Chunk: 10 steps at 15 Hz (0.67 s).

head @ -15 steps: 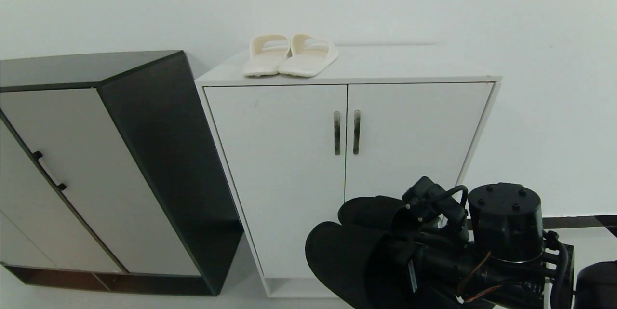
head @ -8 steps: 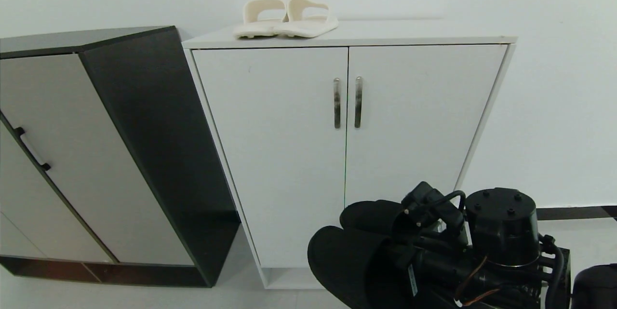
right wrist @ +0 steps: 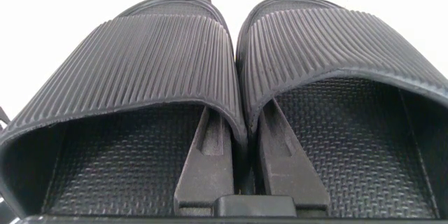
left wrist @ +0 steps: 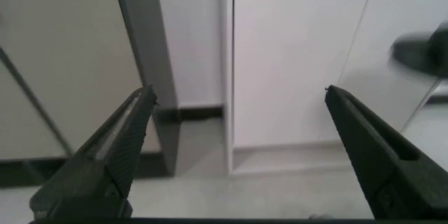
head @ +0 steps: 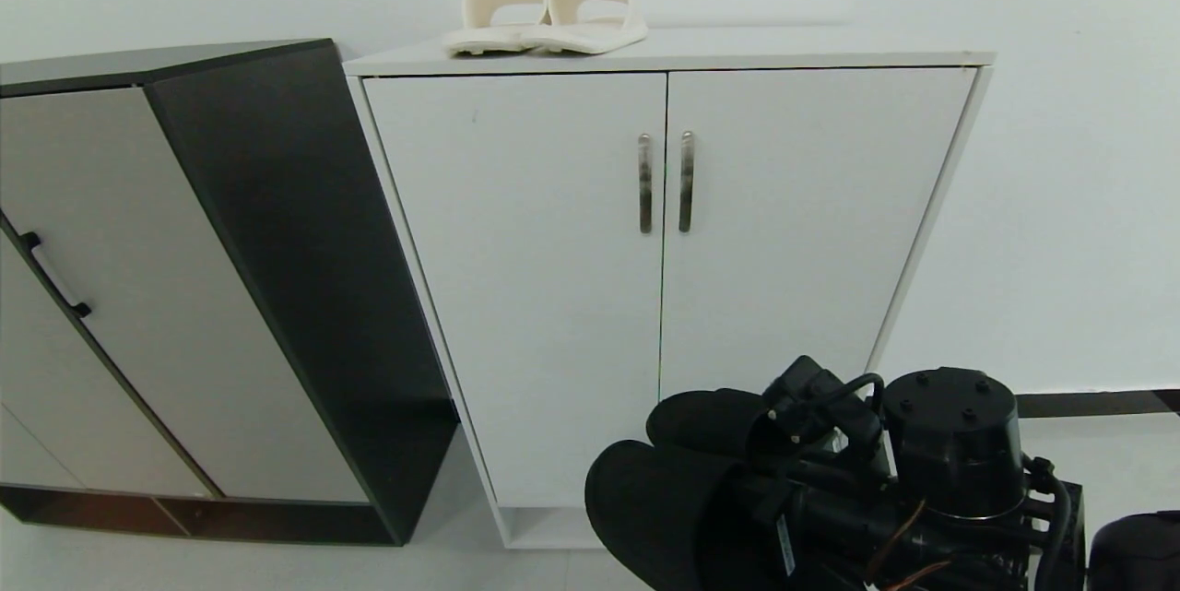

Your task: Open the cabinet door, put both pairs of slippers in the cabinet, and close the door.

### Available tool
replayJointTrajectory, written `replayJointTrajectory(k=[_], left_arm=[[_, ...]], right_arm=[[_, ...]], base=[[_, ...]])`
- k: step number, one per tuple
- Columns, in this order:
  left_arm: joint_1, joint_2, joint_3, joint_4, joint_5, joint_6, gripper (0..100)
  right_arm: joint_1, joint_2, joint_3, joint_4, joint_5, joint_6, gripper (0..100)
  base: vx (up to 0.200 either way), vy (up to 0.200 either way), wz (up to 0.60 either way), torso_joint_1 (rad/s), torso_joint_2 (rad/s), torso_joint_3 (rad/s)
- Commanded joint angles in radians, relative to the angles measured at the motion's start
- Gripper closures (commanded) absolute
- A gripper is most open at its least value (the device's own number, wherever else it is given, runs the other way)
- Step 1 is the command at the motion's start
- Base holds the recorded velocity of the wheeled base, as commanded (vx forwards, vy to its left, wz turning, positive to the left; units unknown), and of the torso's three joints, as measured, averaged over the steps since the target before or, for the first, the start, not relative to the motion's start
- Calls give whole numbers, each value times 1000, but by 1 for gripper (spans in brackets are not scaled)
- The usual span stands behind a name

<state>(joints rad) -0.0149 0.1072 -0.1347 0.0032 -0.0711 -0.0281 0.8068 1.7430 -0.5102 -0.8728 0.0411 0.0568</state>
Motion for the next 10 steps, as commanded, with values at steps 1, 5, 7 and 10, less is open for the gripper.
replayJointTrajectory(k=[1,5,7,10], left_arm=[[-8,289,-215,-9,-133,-81,0],[-8,577,-359,-88,-371,0,0],[-48,724,-413,-89,-427,66,0],[-172,865,-554,-108,-426,70,0]], right_arm=[[2,3,4,-6,0,0,100],[2,1,21,-46,0,0,100],[-5,6,24,-74,-1,0,100],[-26,6,30,-77,2,1,100]], base=[[0,0,0,0,0,0],[0,0,0,0,0,0],[0,0,0,0,0,0],[0,0,0,0,0,0]])
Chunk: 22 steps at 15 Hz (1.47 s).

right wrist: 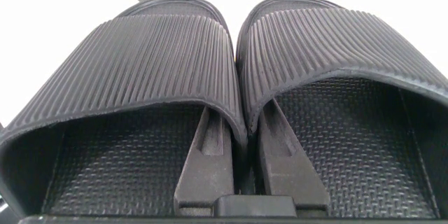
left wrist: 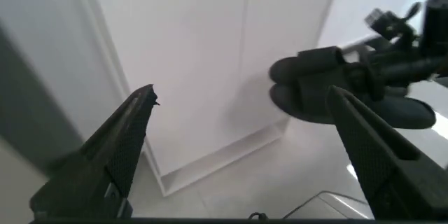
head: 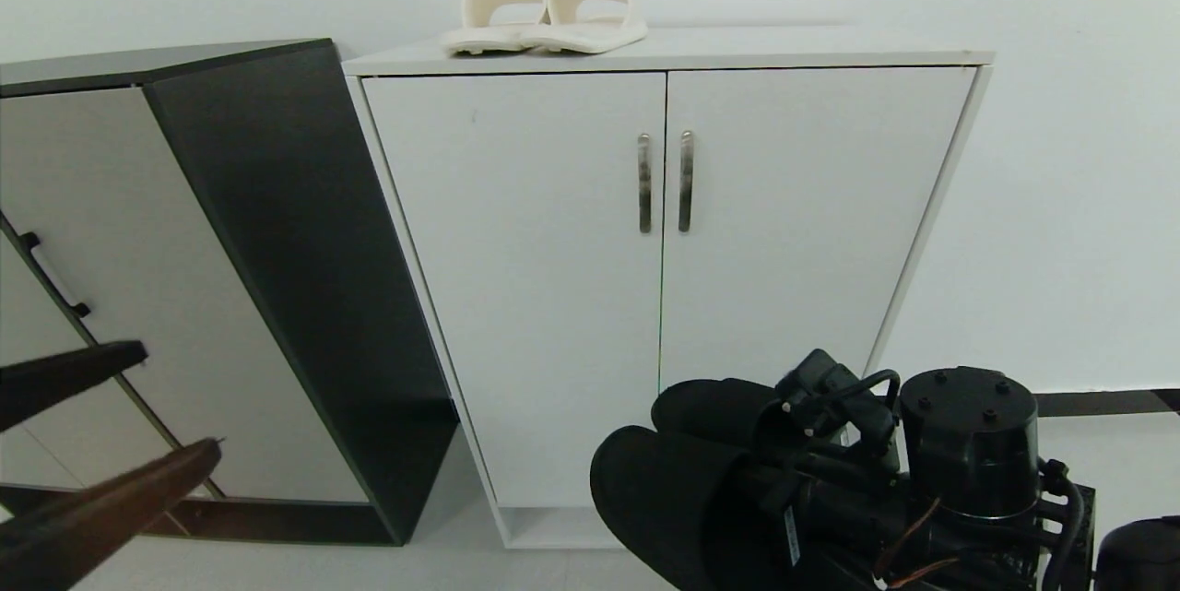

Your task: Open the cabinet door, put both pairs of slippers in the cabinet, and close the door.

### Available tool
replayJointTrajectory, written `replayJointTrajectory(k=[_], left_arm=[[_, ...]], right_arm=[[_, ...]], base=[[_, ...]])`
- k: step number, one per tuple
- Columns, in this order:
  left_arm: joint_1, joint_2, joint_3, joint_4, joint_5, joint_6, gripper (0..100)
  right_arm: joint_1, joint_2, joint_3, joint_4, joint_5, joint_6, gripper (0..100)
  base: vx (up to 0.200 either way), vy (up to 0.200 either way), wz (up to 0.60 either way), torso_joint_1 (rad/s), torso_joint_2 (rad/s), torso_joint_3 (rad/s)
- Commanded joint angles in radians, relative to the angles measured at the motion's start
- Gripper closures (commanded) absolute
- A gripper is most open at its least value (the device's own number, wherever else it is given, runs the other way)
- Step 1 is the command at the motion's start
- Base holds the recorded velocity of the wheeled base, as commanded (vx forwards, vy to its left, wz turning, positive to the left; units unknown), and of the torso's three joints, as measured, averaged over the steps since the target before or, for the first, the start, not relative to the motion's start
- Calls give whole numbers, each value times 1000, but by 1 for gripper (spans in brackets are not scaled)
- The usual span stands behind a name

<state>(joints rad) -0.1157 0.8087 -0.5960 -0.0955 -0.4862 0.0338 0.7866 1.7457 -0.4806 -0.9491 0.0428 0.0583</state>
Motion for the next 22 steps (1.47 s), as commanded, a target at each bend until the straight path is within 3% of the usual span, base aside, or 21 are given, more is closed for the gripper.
replayJointTrajectory(k=[1,3,5,8,9,10,12,15,16,18,19,22], left_arm=[[-105,204,-145,-10,-9,3,0],[-174,291,-246,-10,-9,-31,0],[-242,386,-340,-10,0,-37,0],[-493,538,-435,-52,192,-57,0],[-525,563,-438,-84,215,-65,0],[-575,621,-443,-185,241,-81,0],[-628,721,-541,-217,244,-112,0],[-641,856,-659,-217,221,-137,0],[-617,877,-676,-217,166,-153,0],[-565,914,-732,-216,3,-241,0],[-544,938,-774,-217,-26,-282,0],[-535,1031,-874,-214,8,-298,0]], right_arm=[[-6,6,1,0,0,0,100],[-6,8,1,0,-3,-3,100],[-6,8,-1,0,-3,-3,100],[-6,11,-1,0,-3,-3,100],[-6,11,-1,0,-3,-3,100],[-4,11,1,0,0,-3,100],[11,32,-3,-3,-1,-3,100],[11,37,4,-17,0,-3,100],[11,40,2,-17,0,-3,100],[11,38,4,-17,0,-3,100],[11,38,4,-19,2,-2,100],[11,38,4,-19,2,-2,100]], base=[[0,0,0,0,0,0],[0,0,0,0,0,0],[0,0,0,0,0,0],[0,0,0,0,0,0],[0,0,0,0,0,0],[0,0,0,0,0,0],[0,0,0,0,0,0],[0,0,0,0,0,0],[0,0,0,0,0,0],[0,0,0,0,0,0],[0,0,0,0,0,0],[0,0,0,0,0,0]])
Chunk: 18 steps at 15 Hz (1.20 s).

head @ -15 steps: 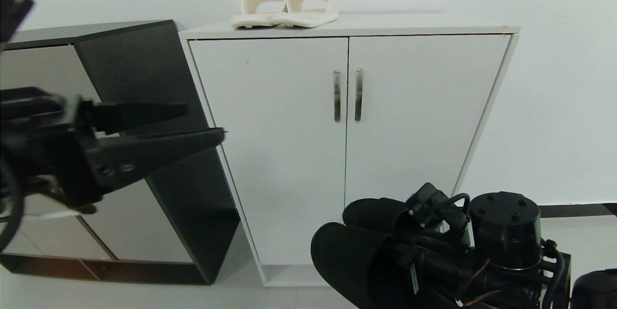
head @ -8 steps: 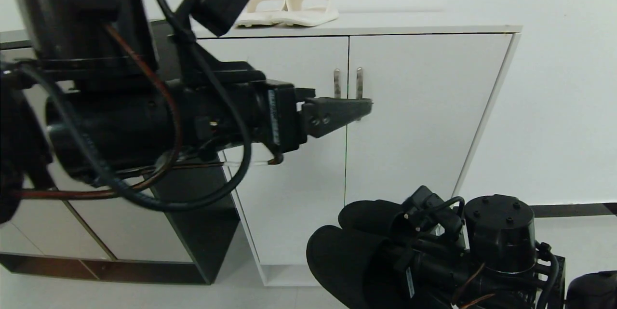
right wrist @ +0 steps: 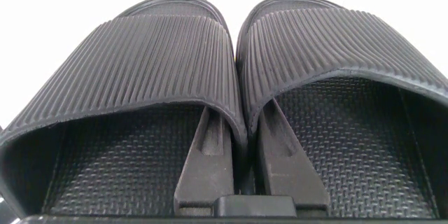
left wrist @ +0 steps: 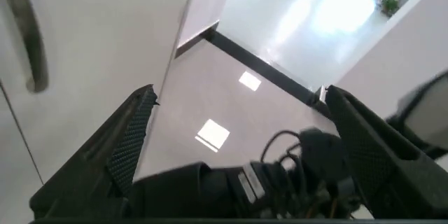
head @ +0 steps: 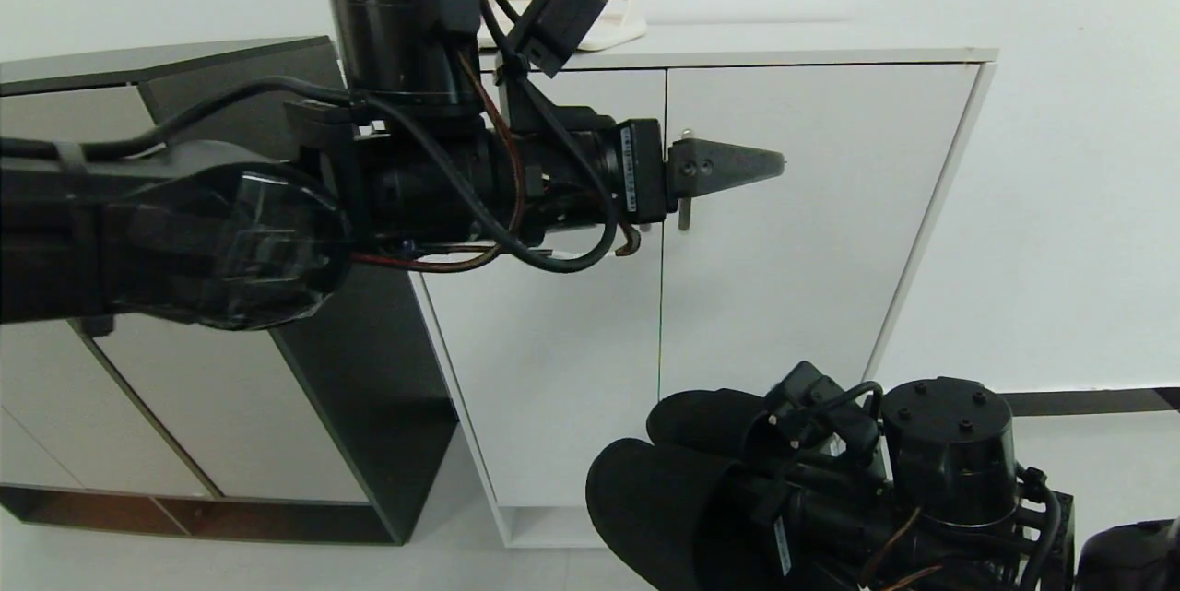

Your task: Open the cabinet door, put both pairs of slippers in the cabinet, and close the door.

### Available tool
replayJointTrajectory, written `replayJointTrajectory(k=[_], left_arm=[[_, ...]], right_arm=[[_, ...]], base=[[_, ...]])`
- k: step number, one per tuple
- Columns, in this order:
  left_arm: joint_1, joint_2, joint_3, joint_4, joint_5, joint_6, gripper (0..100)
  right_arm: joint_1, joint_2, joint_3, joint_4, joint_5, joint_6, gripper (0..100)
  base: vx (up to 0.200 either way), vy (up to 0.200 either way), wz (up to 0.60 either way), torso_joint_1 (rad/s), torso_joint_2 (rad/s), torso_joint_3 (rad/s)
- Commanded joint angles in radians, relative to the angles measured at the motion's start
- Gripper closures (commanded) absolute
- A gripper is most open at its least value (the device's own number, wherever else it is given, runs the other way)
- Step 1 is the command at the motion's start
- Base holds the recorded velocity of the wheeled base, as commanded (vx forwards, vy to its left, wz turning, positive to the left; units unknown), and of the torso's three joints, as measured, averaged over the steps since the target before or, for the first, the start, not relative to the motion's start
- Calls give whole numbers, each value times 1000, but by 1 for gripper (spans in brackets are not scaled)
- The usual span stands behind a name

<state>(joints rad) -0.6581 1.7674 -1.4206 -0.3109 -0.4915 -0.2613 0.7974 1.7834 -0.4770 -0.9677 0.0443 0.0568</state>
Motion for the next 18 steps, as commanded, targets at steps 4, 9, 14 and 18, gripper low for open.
replayJointTrajectory(k=[4,9,14,18], left_arm=[[-41,139,-119,7,154,2,0],[5,153,-181,90,146,25,0],[29,241,-268,90,185,53,0],[40,287,-353,93,209,53,0]], right_arm=[[0,4,1,0,-1,-2,100],[0,14,1,0,-3,-2,100],[0,14,3,0,-3,-2,100],[-1,16,3,0,-3,-2,100]], base=[[0,0,0,0,0,0],[0,0,0,0,0,0],[0,0,0,0,0,0],[0,0,0,0,0,0]])
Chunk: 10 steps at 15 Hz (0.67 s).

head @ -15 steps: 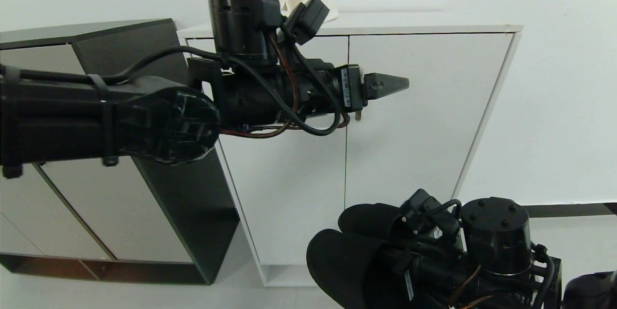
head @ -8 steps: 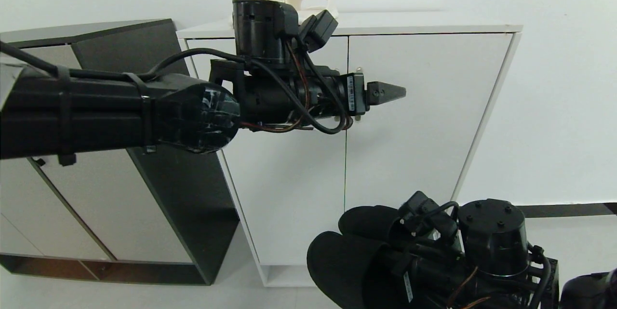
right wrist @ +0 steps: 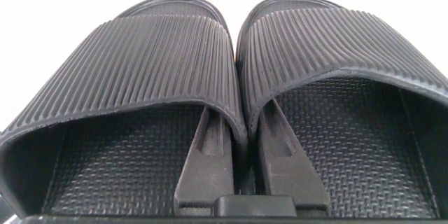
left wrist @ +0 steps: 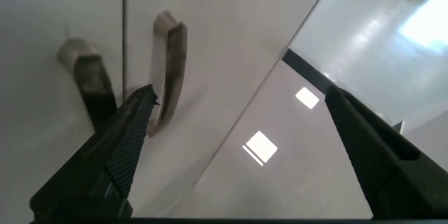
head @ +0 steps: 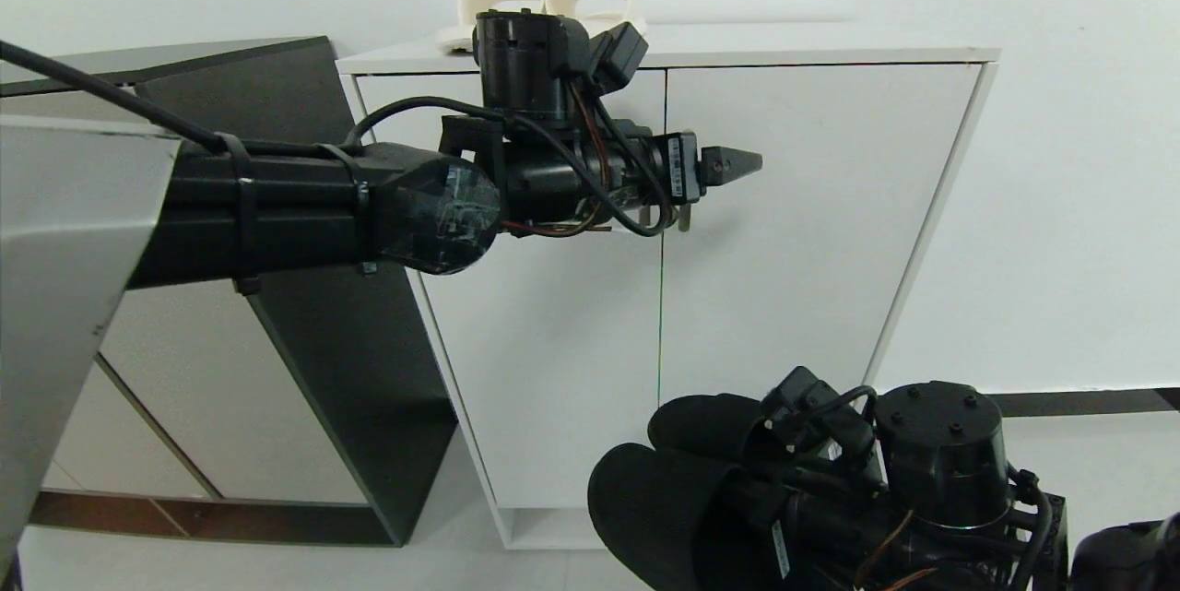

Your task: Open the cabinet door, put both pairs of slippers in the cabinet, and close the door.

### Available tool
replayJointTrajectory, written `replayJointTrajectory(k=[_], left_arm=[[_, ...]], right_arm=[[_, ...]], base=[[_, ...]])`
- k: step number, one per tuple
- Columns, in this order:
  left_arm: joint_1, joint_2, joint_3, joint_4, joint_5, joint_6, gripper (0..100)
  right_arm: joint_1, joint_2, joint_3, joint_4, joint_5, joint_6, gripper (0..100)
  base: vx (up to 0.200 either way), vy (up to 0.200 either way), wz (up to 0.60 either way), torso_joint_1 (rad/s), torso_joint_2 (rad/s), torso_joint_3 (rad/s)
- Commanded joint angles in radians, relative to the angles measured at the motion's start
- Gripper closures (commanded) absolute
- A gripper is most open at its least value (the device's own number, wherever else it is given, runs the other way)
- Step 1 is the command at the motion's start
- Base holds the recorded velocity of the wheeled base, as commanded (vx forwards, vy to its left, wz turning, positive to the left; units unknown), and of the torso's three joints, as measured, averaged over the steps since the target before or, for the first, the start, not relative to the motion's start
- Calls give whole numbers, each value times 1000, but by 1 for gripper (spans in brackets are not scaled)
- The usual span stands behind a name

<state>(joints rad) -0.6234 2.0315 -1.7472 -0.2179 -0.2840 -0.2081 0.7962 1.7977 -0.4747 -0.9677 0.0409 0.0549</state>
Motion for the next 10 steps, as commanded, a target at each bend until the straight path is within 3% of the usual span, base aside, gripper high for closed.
replayJointTrajectory(k=[1,6,7,10], left_arm=[[10,36,-48,15,2,1,0],[10,67,-94,63,0,-1,0],[8,69,-95,63,-1,-1,100],[8,61,-83,63,-4,-2,100]], right_arm=[[0,2,1,0,1,0,100],[0,2,1,0,1,0,100],[0,2,1,0,1,0,100],[0,2,1,0,4,0,100]], base=[[0,0,0,0,0,0],[0,0,0,0,0,0],[0,0,0,0,0,0],[0,0,0,0,0,0]])
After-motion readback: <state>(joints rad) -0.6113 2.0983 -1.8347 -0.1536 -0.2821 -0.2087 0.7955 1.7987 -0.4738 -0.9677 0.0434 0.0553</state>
